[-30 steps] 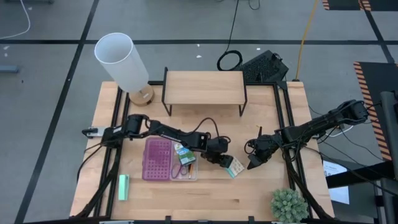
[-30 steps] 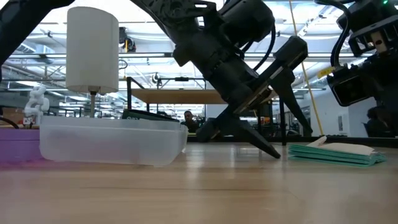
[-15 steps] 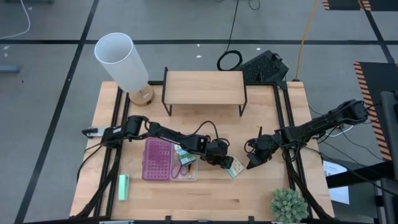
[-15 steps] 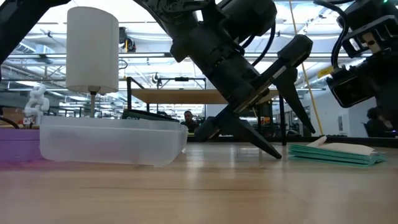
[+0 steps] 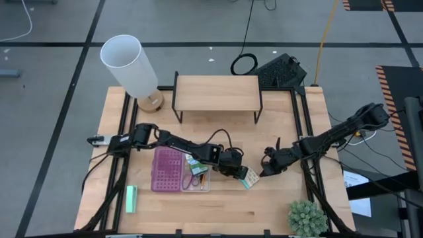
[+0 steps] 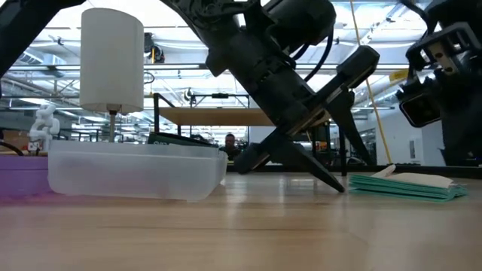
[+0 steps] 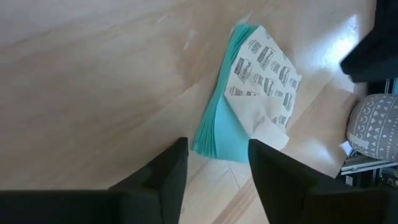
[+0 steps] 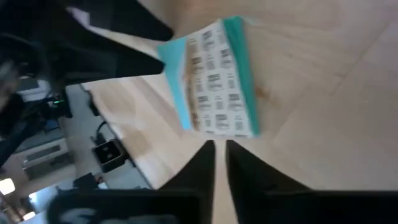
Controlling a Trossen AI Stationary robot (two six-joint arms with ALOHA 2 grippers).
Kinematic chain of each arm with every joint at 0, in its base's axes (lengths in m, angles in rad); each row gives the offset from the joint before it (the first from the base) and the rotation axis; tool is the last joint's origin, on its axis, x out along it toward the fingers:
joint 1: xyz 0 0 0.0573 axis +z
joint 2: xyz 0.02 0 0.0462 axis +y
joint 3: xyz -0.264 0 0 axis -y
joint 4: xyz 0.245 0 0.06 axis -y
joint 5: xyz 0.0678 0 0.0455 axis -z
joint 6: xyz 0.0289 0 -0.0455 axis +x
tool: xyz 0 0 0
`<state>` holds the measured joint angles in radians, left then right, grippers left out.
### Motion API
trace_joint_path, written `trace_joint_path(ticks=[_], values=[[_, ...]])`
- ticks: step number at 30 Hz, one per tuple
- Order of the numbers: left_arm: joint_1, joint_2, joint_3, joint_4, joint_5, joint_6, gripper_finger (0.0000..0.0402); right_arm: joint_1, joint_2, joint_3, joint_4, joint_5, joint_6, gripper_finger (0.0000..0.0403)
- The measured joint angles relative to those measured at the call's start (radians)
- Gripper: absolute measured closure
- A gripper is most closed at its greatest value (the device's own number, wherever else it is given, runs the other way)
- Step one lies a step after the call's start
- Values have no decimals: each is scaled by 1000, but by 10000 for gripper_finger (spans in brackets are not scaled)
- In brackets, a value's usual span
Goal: Pack school essentials
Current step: Put the light blue sticky notes into the violet supply box
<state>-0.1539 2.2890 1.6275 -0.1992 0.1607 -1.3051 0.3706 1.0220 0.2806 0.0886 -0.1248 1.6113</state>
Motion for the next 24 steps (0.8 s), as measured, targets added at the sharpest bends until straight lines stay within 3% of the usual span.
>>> trace_joint_path(ticks=[3,12,24], values=[[0,1,-1,17,0,2,241,0,44,0,4,10,0,397],[0,2,-1,24,-6,-14,234,0,221,0,193,16,5,401],[-2,2,-1,23,-11,-59,224,4,346,4,217,-11,27,402]])
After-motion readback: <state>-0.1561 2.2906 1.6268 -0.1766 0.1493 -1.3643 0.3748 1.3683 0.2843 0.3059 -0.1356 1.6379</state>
